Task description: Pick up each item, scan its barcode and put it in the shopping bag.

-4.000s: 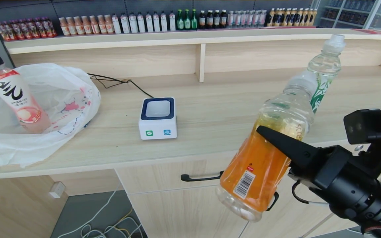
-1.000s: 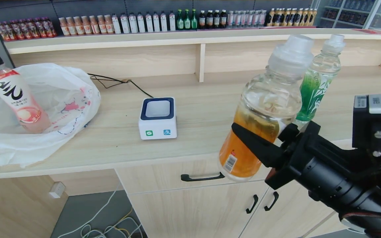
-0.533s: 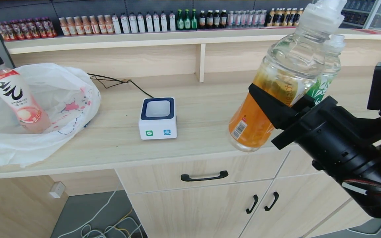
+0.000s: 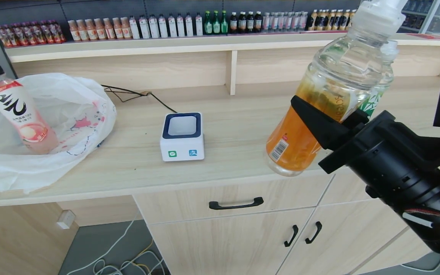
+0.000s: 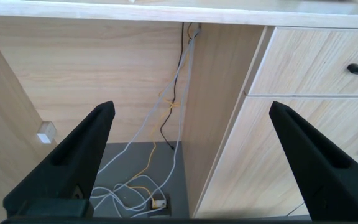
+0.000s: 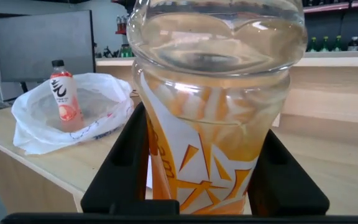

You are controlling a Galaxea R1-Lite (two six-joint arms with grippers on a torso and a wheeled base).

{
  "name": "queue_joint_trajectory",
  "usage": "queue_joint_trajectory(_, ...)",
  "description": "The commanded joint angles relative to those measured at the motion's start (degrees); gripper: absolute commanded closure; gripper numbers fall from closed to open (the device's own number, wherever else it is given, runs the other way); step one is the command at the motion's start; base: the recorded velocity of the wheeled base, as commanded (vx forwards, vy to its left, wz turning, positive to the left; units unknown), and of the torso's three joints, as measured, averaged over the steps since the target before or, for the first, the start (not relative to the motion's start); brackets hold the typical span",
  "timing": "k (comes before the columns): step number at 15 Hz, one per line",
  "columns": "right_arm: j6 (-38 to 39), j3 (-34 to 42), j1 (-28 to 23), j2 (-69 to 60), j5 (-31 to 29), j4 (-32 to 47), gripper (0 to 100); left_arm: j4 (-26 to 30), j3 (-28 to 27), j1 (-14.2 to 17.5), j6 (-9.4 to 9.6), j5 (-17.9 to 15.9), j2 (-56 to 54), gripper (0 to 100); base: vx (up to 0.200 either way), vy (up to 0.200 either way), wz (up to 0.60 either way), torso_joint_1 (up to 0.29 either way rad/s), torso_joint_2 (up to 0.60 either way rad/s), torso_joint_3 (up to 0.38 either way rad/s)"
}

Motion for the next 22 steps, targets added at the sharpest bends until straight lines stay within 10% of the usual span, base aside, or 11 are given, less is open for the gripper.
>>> queue_joint_trajectory(1,-0.1,0.3,0.5,-0.2,0.0,-0.1,100,0.0,0.0,0.0,0.01,0.0,0.0,0,0.0,0.2,0.0,0.002,0.0,-0.002)
queue_joint_trajectory(22,-2.5,0.4,0.1,-1.5,0.2,-0.1,100,0.0,0.0,0.0,0.01,0.0,0.0,0,0.0,0.152,0.0,0.001,0.0,0.002)
